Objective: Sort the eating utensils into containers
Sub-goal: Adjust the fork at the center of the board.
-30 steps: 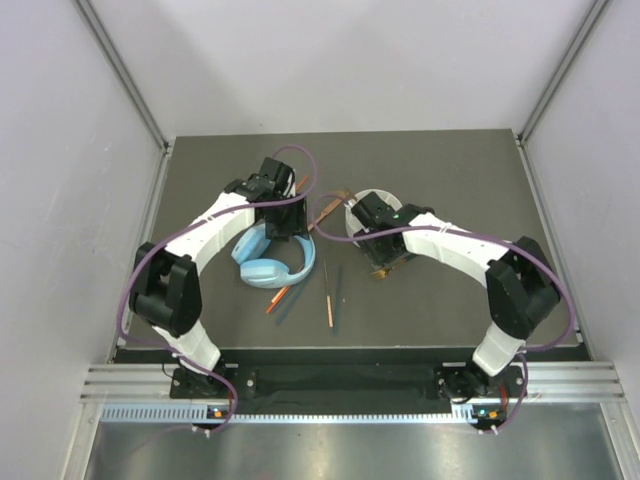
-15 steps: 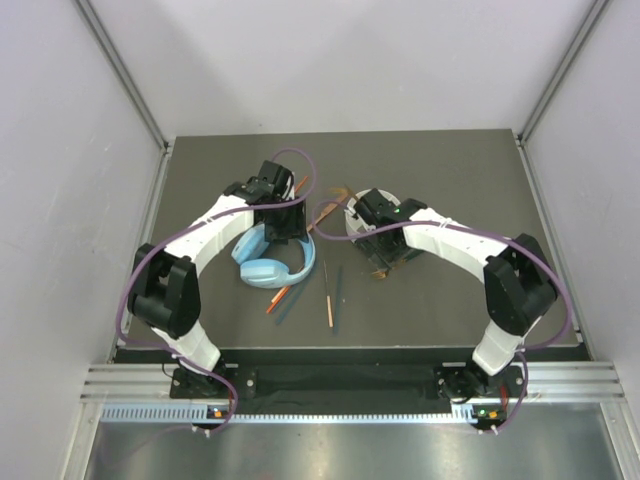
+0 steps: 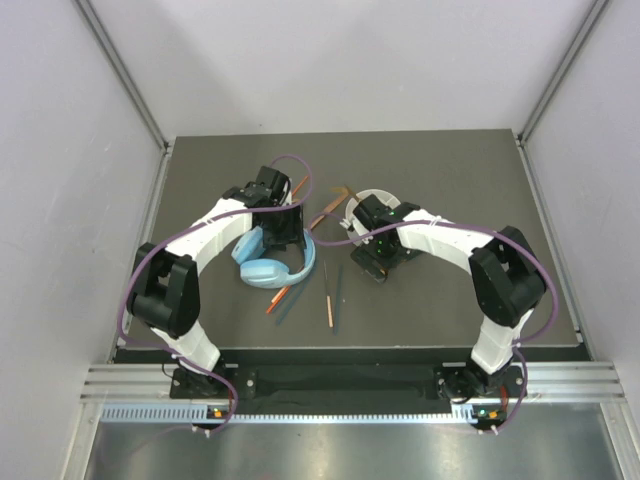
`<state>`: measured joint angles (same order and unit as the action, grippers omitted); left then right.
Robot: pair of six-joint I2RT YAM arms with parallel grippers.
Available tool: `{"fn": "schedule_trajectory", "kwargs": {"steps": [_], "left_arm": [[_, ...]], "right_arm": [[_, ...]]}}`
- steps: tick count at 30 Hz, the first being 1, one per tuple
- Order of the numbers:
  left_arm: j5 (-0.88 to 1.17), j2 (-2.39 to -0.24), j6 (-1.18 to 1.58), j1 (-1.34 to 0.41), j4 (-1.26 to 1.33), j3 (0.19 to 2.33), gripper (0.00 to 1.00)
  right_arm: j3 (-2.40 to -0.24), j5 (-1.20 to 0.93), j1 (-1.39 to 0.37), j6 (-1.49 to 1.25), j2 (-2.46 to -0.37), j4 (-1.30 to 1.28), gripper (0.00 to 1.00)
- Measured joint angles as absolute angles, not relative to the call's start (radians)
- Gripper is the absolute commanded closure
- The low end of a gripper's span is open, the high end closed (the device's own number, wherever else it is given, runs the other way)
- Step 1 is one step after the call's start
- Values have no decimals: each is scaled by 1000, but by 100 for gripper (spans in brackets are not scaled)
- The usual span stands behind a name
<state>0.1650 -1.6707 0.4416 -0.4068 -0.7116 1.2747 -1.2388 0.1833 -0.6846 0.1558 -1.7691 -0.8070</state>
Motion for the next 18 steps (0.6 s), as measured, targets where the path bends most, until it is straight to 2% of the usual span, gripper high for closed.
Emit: {"fn": "schedule_trajectory", "kwargs": {"steps": [18], "left_arm": [[178,-1671,435,-400,-711,1264,39]], "right_arm": [[-1284,82,-552,231,-1863,-754,5]]}}
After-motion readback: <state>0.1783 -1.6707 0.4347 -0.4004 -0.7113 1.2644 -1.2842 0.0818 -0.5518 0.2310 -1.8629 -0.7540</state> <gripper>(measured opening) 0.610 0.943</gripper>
